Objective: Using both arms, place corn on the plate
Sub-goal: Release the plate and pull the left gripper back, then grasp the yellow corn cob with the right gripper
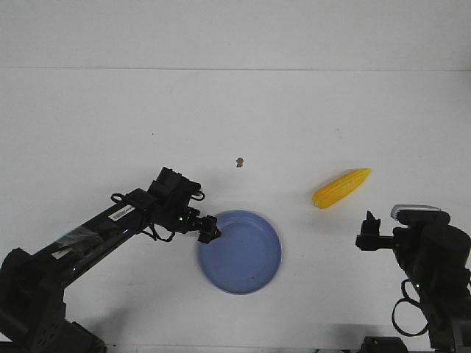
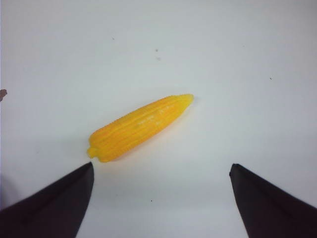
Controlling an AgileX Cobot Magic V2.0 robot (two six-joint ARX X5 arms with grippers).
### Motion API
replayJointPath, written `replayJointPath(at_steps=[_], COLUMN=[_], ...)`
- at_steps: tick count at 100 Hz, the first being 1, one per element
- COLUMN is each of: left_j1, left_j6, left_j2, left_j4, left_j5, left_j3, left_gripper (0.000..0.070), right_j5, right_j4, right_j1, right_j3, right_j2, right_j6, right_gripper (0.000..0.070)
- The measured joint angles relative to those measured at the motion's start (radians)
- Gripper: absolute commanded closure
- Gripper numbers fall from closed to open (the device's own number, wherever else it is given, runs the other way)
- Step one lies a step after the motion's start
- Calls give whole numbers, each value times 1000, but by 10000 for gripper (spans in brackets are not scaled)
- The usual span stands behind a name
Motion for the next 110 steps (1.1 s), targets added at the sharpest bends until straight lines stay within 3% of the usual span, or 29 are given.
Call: replayJointPath(at_steps=[24, 51, 60, 110], left_j1=[61, 204, 252, 290], left_j6=[26, 117, 134, 137], left_j2=[-124, -374, -430, -472], left_j4=[31, -36, -66, -72], left_j5=[-37, -373, -447, -452], left_j3=[0, 2, 2, 2], left_gripper=[104, 104, 104, 104], right_j5=[0, 0, 0, -17], right_j4=[11, 28, 33, 306], right_j1=[0, 0, 0, -1], right_j3=[0, 0, 0, 0], right_j2=[0, 0, 14, 504], right_j6=[5, 19, 56, 332], right_gripper=[121, 121, 121, 117])
